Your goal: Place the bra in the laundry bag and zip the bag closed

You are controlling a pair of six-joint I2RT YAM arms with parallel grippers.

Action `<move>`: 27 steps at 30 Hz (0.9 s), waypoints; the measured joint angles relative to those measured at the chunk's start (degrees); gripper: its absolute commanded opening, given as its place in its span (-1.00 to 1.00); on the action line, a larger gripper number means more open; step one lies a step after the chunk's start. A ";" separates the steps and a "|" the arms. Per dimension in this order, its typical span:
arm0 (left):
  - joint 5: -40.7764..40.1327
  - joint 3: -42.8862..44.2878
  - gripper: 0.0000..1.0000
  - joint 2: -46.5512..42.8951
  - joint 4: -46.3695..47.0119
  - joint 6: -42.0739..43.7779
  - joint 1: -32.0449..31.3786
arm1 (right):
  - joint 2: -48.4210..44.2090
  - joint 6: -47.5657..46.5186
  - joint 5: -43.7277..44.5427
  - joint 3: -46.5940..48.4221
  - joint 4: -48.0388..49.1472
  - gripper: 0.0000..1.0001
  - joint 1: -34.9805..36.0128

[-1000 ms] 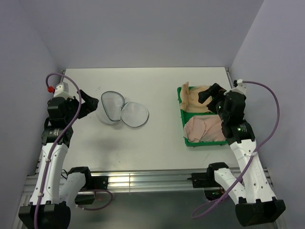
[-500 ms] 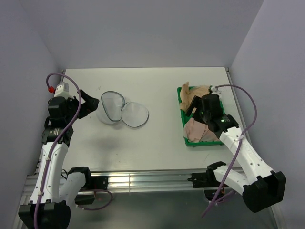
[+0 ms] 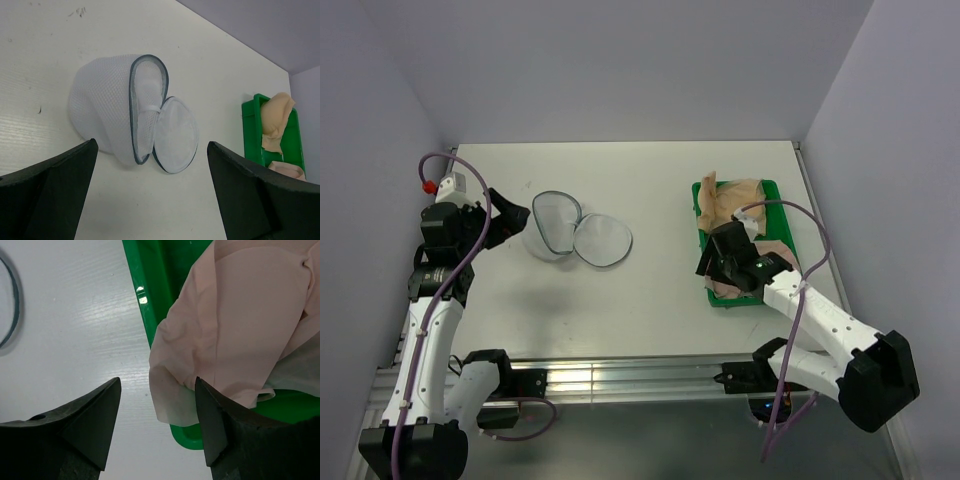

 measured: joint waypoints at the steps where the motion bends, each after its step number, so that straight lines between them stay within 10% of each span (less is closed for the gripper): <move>1: 0.04 0.00 0.98 0.00 0.02 0.00 0.00 | 0.13 0.20 0.07 -0.26 0.37 0.31 0.28; 27: 0.02 0.00 0.99 1.11 0.00 -0.02 0.00 | -0.09 1.20 3.85 -4.22 3.78 -0.87 2.01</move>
